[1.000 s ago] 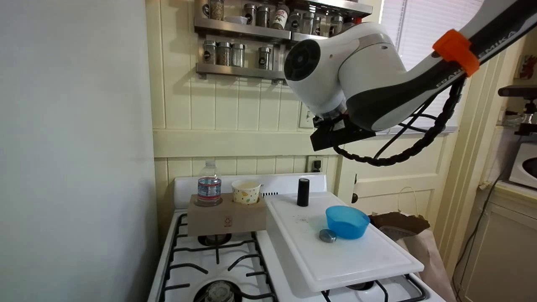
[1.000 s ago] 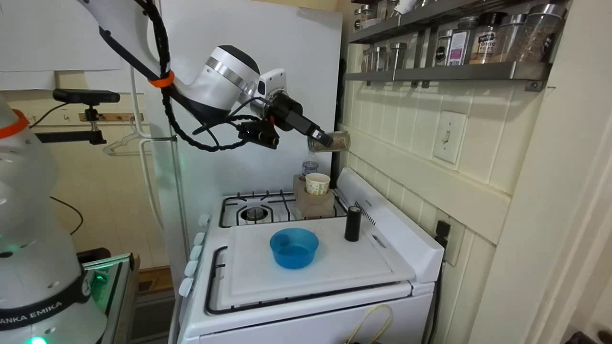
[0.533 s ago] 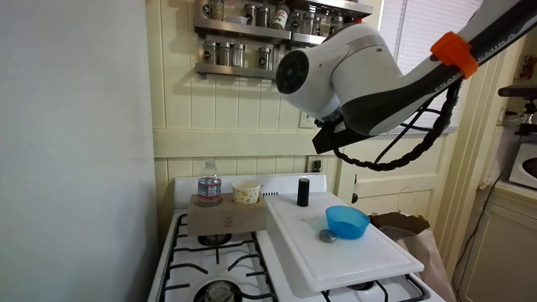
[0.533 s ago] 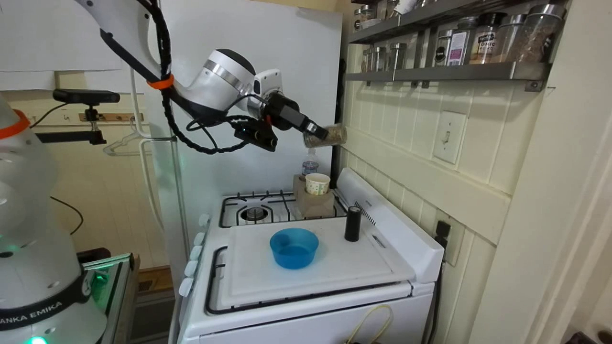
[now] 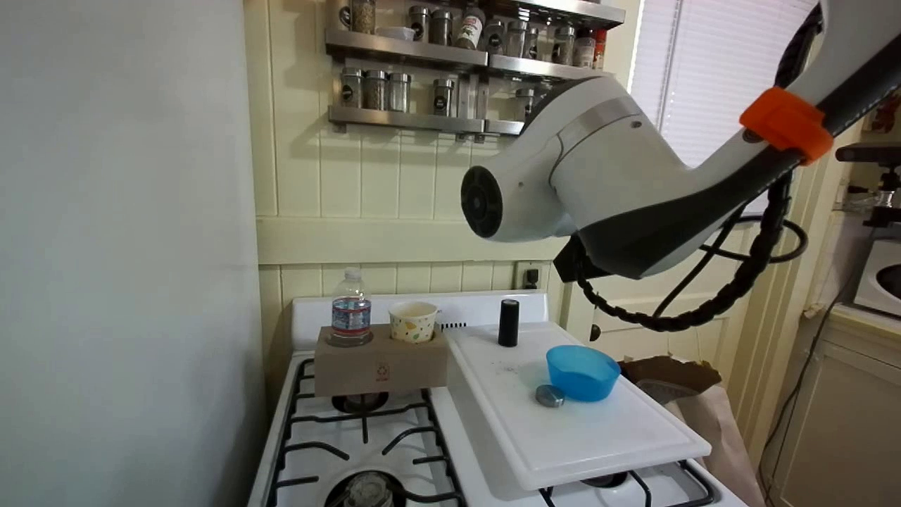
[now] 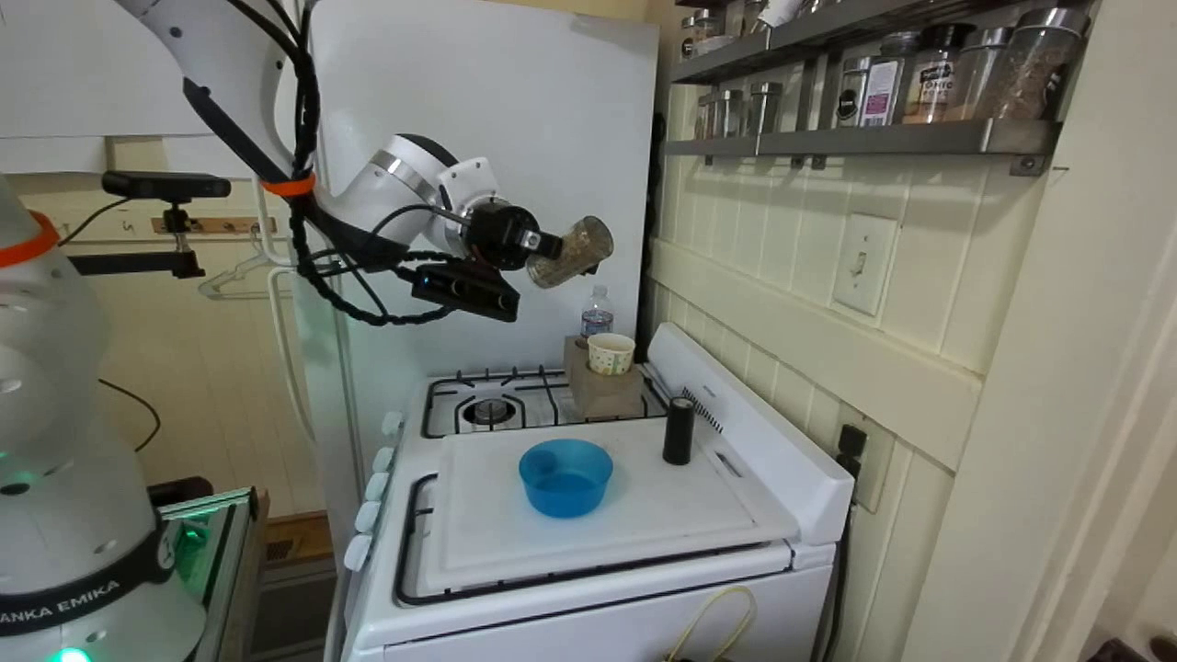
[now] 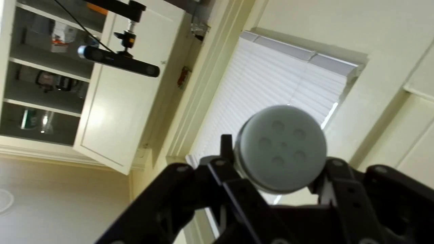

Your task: Pour the contents from the grey bottle into the blue bowl

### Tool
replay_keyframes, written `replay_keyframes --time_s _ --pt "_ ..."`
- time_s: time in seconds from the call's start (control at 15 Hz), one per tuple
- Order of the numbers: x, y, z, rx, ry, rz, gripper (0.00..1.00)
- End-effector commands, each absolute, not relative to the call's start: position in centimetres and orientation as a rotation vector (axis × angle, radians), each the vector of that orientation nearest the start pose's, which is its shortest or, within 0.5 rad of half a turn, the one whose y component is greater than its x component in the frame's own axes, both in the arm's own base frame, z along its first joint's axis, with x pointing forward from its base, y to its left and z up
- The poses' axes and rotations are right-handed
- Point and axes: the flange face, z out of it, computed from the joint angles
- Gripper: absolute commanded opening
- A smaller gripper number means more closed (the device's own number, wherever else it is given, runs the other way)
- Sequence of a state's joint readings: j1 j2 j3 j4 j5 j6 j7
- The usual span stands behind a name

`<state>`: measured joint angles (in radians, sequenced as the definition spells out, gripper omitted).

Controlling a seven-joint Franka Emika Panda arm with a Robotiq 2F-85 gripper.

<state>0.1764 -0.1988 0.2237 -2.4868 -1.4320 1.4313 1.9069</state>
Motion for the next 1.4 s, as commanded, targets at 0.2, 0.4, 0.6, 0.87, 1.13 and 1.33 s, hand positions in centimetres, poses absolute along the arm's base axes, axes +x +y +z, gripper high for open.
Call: replay_keyframes --time_s 0.2,0.4,0.6,0.87,1.13,1.33 --pt "42.3 5.2 39.1 1.197 -0.698 1.106 0.23" --pt "44.0 5.5 38.3 1.336 -0.762 1.168 0.23" --pt "46.1 6.5 36.3 1.284 -0.578 1.115 0.23" --pt "47.3 5.9 37.2 1.349 -0.686 1.19 0.23" --pt "47.8 6.6 37.3 1.338 -0.658 1.23 0.23" --pt "47.9 7.7 37.2 1.294 -0.574 1.253 0.23"
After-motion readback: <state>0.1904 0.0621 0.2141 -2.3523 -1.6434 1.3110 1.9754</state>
